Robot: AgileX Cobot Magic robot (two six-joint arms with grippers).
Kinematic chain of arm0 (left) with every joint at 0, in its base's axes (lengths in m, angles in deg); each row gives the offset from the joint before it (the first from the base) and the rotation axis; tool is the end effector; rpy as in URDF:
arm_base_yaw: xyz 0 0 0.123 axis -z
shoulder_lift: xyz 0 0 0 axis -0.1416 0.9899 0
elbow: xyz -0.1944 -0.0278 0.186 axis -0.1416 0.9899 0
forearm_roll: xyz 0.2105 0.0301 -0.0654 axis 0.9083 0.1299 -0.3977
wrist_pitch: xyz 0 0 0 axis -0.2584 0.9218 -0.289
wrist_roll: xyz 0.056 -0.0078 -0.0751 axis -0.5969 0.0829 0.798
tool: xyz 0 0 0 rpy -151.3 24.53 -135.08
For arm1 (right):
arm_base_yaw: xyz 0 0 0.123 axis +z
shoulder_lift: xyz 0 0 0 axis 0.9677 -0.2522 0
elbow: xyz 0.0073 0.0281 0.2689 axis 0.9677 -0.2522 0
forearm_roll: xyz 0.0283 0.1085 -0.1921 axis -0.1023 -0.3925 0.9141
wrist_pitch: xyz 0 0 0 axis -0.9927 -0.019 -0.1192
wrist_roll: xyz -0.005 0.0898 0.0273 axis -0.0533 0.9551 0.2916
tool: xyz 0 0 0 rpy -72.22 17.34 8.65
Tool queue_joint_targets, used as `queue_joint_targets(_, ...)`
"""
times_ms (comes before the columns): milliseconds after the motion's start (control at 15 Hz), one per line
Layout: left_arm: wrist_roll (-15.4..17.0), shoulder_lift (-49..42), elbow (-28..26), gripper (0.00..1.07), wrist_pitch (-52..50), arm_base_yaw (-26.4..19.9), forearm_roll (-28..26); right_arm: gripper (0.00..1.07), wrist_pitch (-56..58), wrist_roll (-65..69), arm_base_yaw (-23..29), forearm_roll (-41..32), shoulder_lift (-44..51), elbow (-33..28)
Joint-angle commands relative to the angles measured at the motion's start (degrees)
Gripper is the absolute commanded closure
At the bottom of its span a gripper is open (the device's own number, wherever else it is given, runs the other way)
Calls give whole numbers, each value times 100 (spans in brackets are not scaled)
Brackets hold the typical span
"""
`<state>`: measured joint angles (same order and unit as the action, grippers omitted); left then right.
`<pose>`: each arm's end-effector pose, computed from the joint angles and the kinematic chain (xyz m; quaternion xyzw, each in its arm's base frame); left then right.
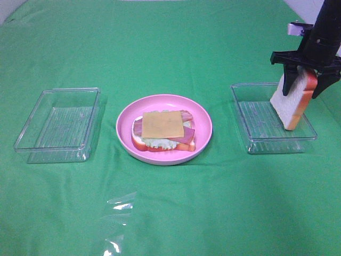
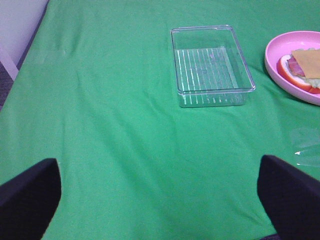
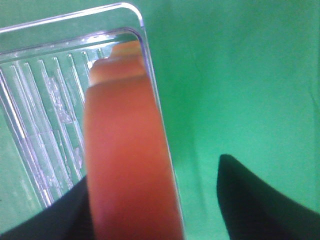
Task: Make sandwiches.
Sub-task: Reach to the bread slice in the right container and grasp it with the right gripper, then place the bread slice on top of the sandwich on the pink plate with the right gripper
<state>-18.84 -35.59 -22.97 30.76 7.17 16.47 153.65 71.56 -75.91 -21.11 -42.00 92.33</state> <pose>-0.0179 -0.0030 0.2637 0.0017 0.8550 -0.0074 0.5185 0.4286 0.0023 0.1736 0.0752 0.9958 0.0356 0.0391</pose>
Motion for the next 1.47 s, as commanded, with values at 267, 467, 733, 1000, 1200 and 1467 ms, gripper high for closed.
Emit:
queue_joint_targets(267,29,-103,17,7,-92,-17,-23,77,642,-6,-11,17,17,40)
queue_joint_targets(467,29,-103,17,7,-92,-17,-23,103,653,-6,-11,17,17,40)
queue_joint_targets(733,29,-103,17,7,-92,-17,-23,107,676,-11,0,-115,57,40)
queue_joint_targets(1000,29,-103,17,7,-92,-17,-23,107,676,-6,0,-458,292,40)
queue_joint_targets(1200,29,-103,17,7,-92,-17,-23,107,676,23,0,-630,768,40)
queue_joint_targets(1467,29,-103,17,7,-92,-17,-23,107,676,-17,0,-1335,1352,-40)
